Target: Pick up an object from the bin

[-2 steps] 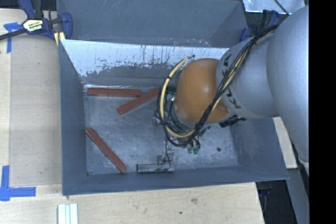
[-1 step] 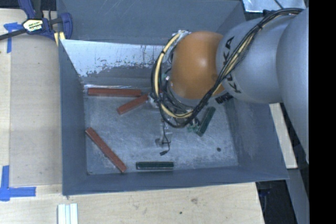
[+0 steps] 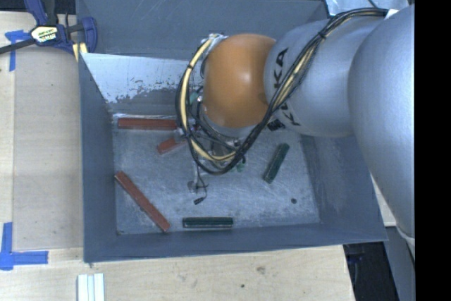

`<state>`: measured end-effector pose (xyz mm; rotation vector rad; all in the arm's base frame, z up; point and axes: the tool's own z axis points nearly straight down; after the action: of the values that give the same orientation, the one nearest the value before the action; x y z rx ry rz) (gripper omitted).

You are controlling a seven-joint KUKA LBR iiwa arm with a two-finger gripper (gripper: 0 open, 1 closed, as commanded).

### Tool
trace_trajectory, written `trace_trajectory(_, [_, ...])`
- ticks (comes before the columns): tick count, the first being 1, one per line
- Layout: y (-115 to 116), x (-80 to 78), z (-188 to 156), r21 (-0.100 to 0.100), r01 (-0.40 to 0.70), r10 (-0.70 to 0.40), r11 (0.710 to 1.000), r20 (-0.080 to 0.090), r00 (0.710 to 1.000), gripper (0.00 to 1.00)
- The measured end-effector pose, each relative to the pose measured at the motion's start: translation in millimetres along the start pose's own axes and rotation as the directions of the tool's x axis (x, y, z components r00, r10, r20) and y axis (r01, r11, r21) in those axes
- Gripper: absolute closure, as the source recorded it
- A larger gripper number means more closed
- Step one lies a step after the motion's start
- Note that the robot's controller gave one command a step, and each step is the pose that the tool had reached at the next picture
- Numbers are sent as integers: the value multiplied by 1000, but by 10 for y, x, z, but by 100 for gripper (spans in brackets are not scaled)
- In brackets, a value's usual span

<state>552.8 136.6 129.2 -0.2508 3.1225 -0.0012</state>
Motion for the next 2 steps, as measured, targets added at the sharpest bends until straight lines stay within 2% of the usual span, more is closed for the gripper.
trace_trajectory(1, [110,-394,16,-4,319,-319,948,10,948,0])
trace_trajectory(2, [-572,-533,595,-2,386,-386,923,-6,923,0])
